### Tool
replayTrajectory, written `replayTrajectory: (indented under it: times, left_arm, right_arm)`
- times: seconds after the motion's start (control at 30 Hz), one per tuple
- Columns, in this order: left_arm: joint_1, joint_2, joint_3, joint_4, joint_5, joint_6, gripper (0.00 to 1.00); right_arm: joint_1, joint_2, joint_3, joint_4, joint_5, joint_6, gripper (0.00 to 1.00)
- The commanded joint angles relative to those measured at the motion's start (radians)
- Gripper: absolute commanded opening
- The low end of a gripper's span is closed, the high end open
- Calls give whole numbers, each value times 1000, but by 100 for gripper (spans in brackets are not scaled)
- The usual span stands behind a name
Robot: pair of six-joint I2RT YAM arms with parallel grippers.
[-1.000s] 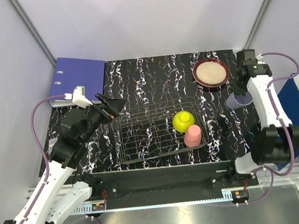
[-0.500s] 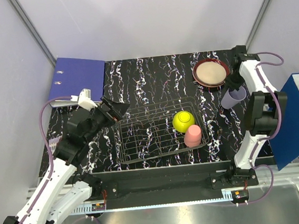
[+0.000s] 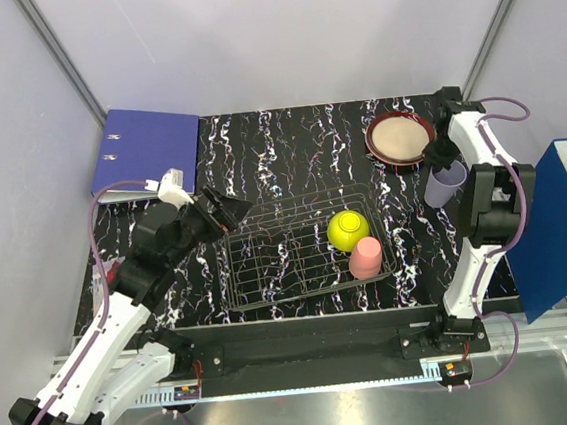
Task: Unload the mixed dishes from the dish rack
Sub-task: Place the cup at the center of the board, then pick up the cup from the dish rack.
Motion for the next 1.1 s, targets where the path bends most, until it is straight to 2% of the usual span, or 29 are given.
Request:
replayTrajectory:
  times: [0.0,0.03,0.07,0.17,0.37,0.53,0.63,0.67,0.7,0.73,0.8,0.9,0.97,1.07]
  left_arm:
    - [1,10,15,82,70,37,99]
    - [1,16,23,85,73,40,99]
    - [1,19,26,86,77,40,99]
    - [1,30,33,91,86,40,99]
    - [0,39,46,97,111,45,99]
    - [-38,61,73,96,117,124,99]
    - [-162,131,124,99,99,225,99]
    - [-213,162,145,87,55,247,99]
    - [-317,200,191,73,24,267,99]
    - [-366,272,217,47,-11,299,99]
    - [-480,353,283,27,-126,318,99]
    - [-544,481,332,25,-165,312,99]
    - [-564,534,322,103,-174,299,99]
    - [-594,629,343,160,-124,341,99]
  right_arm:
    - [10,-70,-28,78,-33,-6,13]
    - [12,-85,-27,80,-39,-5,19]
    - [13,-96,-22,84,-55,-6,35]
    - [18,-140,2,86,-76,-6,53]
    - [27,-214,74,45,-97,1,69]
    - [76,-375,114,37,-120,10,82]
    - [118,-536,47,154,-235,6,86]
    - [148,-580,-36,278,-360,15,89]
    - [160,-666,-78,329,-405,29,91]
    - [176,-705,-123,424,-443,36,92]
    - [249,-803,-239,488,-497,46,93]
    - [331,-927,-396,577,-470,76,83]
    - [337,-985,-473,603,-494,75,83]
    - [339,-1068,-505,565,-542,15,88]
